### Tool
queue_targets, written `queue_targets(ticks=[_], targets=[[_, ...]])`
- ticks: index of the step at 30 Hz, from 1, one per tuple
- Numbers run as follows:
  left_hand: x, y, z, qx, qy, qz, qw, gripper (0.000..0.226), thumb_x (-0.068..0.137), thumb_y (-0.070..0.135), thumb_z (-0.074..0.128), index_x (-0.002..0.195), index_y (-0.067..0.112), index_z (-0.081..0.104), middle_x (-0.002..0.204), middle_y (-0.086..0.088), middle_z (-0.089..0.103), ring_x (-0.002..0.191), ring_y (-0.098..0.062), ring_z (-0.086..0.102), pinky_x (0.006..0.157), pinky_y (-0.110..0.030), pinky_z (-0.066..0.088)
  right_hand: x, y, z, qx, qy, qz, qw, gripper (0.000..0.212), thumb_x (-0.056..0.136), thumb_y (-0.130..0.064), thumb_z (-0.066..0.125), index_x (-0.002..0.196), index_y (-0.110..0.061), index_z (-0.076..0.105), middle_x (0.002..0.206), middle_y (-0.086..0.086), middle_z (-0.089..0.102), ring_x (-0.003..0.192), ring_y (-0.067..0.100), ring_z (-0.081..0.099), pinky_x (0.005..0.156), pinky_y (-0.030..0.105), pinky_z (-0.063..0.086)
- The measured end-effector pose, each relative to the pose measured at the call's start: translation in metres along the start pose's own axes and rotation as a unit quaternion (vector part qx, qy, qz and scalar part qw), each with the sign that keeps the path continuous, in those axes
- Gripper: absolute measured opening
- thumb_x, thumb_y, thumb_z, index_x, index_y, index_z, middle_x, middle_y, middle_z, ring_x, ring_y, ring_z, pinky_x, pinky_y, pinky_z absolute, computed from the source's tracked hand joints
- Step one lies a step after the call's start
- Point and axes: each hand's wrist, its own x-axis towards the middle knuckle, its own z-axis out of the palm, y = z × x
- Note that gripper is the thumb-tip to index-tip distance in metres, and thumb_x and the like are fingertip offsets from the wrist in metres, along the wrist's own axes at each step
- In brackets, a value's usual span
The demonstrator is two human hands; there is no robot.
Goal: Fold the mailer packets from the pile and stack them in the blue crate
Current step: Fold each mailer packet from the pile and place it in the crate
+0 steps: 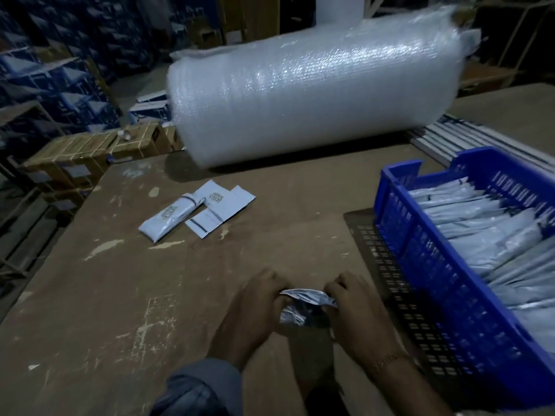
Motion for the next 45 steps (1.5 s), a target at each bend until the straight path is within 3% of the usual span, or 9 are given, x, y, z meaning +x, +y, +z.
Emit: queue_targets(ticks=[9,14,19,23,27,31,35,40,45], targets=[[0.059,0.196,-0.042,-0.052,0.082,0.147,0.984,0.023,0.088,0.016,0.069,0.106,0.031,0.071,0.102,0.013,0.064,0.096,-0.015,0.063,0.079,-0.043,0.053,-0.036,0.081,-0.183,-0.096,0.120,-0.011,0.988,0.027,0.078,-0.036,0.069,0.105,-0.028,0.068,0.098,-0.005,0.069,0.099,0.028,0.060,0.095,0.048,0.041],[0.083,0.272,-0.006,-0.087,0.087,0.185,0.975,0.023,0.093,0.019,0.073,0.113,0.030,0.073,0.106,0.014,0.065,0.098,-0.013,0.064,0.079,-0.041,0.053,-0.048,0.139,-0.238,-0.122,0.145,-0.002,0.982,0.039,0.062,-0.007,0.086,0.094,-0.024,0.072,0.089,-0.003,0.072,0.099,0.031,0.065,0.108,0.048,0.032],[0.110,0.320,0.057,-0.205,0.052,0.185,0.960,0.020,0.104,0.045,0.065,0.109,0.029,0.076,0.096,0.013,0.070,0.088,-0.004,0.064,0.077,-0.031,0.052,-0.079,0.235,-0.260,-0.084,0.110,0.047,0.989,0.037,0.066,0.004,0.082,0.088,-0.025,0.072,0.081,-0.002,0.068,0.080,0.034,0.062,0.073,0.045,0.054],[0.124,0.339,0.115,-0.324,-0.058,0.053,0.943,0.043,0.114,0.049,0.036,0.107,0.030,0.075,0.092,0.009,0.072,0.074,-0.013,0.066,0.073,-0.037,0.055,-0.110,0.305,-0.265,-0.067,0.078,0.095,0.990,0.035,0.069,0.001,0.081,0.084,-0.030,0.072,0.079,-0.005,0.067,0.077,0.033,0.065,0.067,0.037,0.050],[0.146,0.345,0.162,-0.098,-0.236,0.047,0.966,0.022,0.103,0.050,0.057,0.110,0.034,0.070,0.106,0.012,0.073,0.095,-0.010,0.066,0.084,-0.037,0.056,-0.130,0.343,-0.258,-0.047,0.008,0.115,0.992,0.044,0.066,0.008,0.086,0.091,-0.027,0.079,0.086,-0.006,0.071,0.080,0.025,0.066,0.069,0.036,0.052],[0.158,0.357,0.195,-0.017,-0.401,0.115,0.909,0.019,0.091,0.030,0.074,0.110,0.025,0.076,0.105,0.003,0.069,0.098,-0.020,0.063,0.090,-0.037,0.053,-0.128,0.359,-0.253,-0.023,-0.039,0.113,0.993,0.038,0.073,-0.003,0.086,0.090,-0.037,0.079,0.092,-0.019,0.069,0.085,0.014,0.066,0.077,0.035,0.055],[0.149,0.352,0.213,-0.005,-0.405,0.097,0.909,0.029,0.085,0.040,0.080,0.111,0.034,0.067,0.105,0.005,0.052,0.107,-0.021,0.055,0.095,-0.044,0.052,-0.122,0.363,-0.253,0.006,-0.108,0.117,0.987,0.040,0.075,-0.009,0.084,0.079,-0.048,0.076,0.085,-0.028,0.063,0.083,0.005,0.067,0.074,0.028,0.053],[0.145,0.372,0.217,0.126,-0.374,0.131,0.909,0.076,0.095,0.039,0.074,0.152,0.010,0.034,0.139,-0.016,0.056,0.126,-0.039,0.058,0.096,-0.047,0.048,-0.110,0.358,-0.245,0.001,-0.188,0.134,0.973,0.025,0.082,-0.018,0.082,0.094,-0.039,0.083,0.094,-0.016,0.077,0.086,0.004,0.071,0.078,0.029,0.060],[0.157,0.371,0.214,0.133,-0.356,0.104,0.919,0.051,0.091,0.033,0.080,0.132,0.013,0.057,0.135,-0.014,0.059,0.122,-0.037,0.061,0.094,-0.044,0.049,-0.089,0.354,-0.234,-0.066,-0.255,0.146,0.954,0.022,0.072,-0.029,0.090,0.092,-0.038,0.083,0.085,-0.010,0.078,0.079,0.008,0.072,0.074,0.033,0.062]])
